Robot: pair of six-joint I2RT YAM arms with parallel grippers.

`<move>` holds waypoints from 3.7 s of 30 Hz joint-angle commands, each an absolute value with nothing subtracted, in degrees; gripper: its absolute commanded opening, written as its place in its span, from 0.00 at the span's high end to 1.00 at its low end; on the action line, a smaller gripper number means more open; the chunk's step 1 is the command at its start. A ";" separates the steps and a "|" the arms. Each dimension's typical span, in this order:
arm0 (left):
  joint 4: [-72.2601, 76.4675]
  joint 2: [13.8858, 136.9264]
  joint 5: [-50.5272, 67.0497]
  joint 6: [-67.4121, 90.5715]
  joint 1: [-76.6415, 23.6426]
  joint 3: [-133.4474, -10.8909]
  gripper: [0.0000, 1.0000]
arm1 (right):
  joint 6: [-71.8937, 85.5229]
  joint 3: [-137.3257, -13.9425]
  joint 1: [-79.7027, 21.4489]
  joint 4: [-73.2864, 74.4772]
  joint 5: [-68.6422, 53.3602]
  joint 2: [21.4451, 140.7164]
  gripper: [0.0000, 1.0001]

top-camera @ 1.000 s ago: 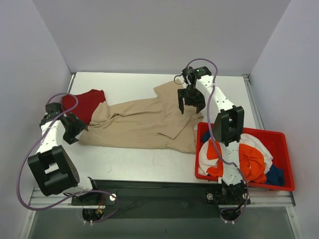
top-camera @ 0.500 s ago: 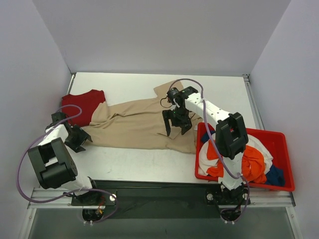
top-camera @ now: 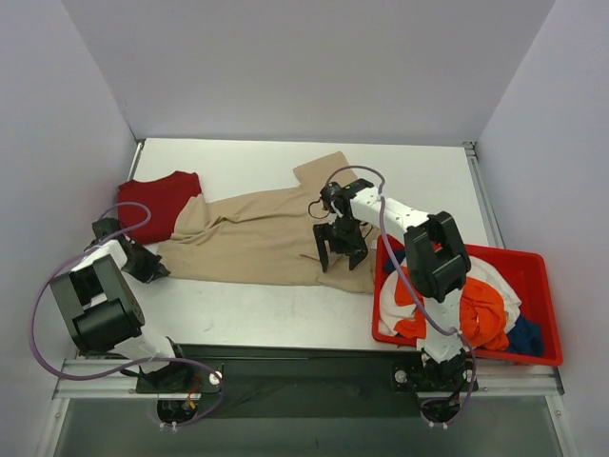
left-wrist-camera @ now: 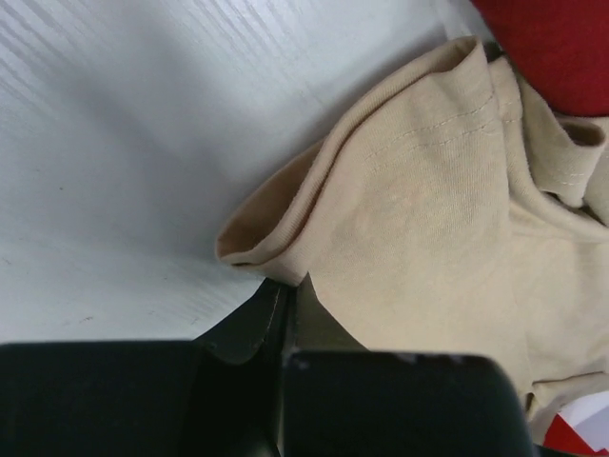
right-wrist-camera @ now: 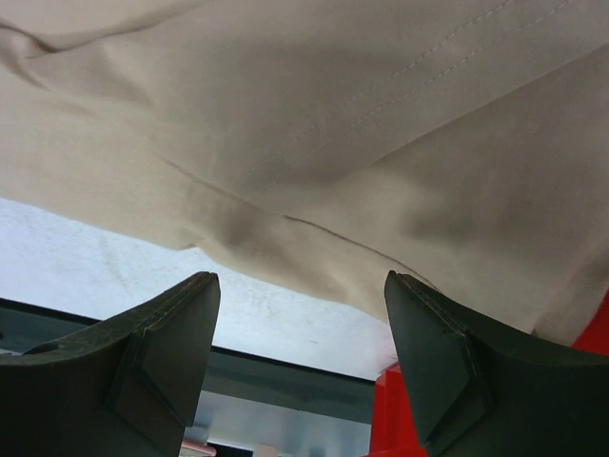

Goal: Fold and stack the t-shirts
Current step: Fold the flattened tshirt in 1/3 of the way

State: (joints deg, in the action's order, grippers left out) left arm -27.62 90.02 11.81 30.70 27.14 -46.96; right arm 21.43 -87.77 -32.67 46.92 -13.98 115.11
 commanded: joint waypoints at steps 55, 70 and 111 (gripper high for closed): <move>-36.83 68.56 2.54 31.20 27.33 -44.22 0.34 | 29.88 -61.79 -51.42 48.87 -9.23 89.38 0.31; -20.22 76.01 13.62 36.65 18.98 -32.26 0.34 | 32.25 -59.50 -52.82 45.88 -10.20 90.26 0.33; -14.95 83.13 16.88 37.44 20.92 -36.04 0.32 | 35.16 -57.57 -56.51 41.66 -8.35 96.50 0.42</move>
